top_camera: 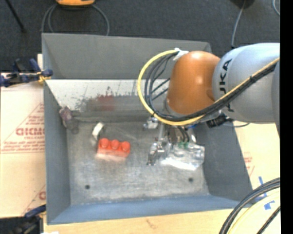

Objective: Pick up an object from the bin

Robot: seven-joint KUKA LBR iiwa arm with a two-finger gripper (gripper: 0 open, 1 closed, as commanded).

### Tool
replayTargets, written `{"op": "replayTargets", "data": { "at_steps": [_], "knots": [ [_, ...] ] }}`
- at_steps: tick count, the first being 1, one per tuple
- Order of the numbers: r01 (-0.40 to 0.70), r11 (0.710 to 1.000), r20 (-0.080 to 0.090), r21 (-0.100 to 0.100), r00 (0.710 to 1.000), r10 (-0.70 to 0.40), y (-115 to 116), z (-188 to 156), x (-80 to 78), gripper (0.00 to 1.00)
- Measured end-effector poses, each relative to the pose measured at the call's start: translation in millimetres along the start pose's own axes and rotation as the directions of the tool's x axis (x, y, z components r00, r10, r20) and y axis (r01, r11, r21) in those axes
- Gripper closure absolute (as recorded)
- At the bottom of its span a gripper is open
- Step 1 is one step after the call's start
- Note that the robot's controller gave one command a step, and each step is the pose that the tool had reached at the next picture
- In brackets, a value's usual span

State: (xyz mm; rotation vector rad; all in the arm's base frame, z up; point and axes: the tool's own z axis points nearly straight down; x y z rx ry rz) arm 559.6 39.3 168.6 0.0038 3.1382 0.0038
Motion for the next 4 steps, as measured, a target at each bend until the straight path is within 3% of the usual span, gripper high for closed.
{"op": "replayTargets", "data": {
  "at_steps": [1, 2, 3, 4],
  "knots": [
    [0.333, 0.943, -0.004, 0.0, 0.943, -0.333, 48.4, 78.8, -26.3, 0.0],
    [0.281, 0.96, 0.005, 0.005, 0.96, -0.281, 73.6, 94.0, -22.7, 0.0],
    [0.279, 0.96, 0.015, 0.003, 0.96, -0.279, 74.7, 90.6, -25.3, 1.0],
    [0.327, 0.945, 0.01, 0.005, 0.945, -0.327, 48.4, -67.0, -43.3, 1.0]
  ]
}}
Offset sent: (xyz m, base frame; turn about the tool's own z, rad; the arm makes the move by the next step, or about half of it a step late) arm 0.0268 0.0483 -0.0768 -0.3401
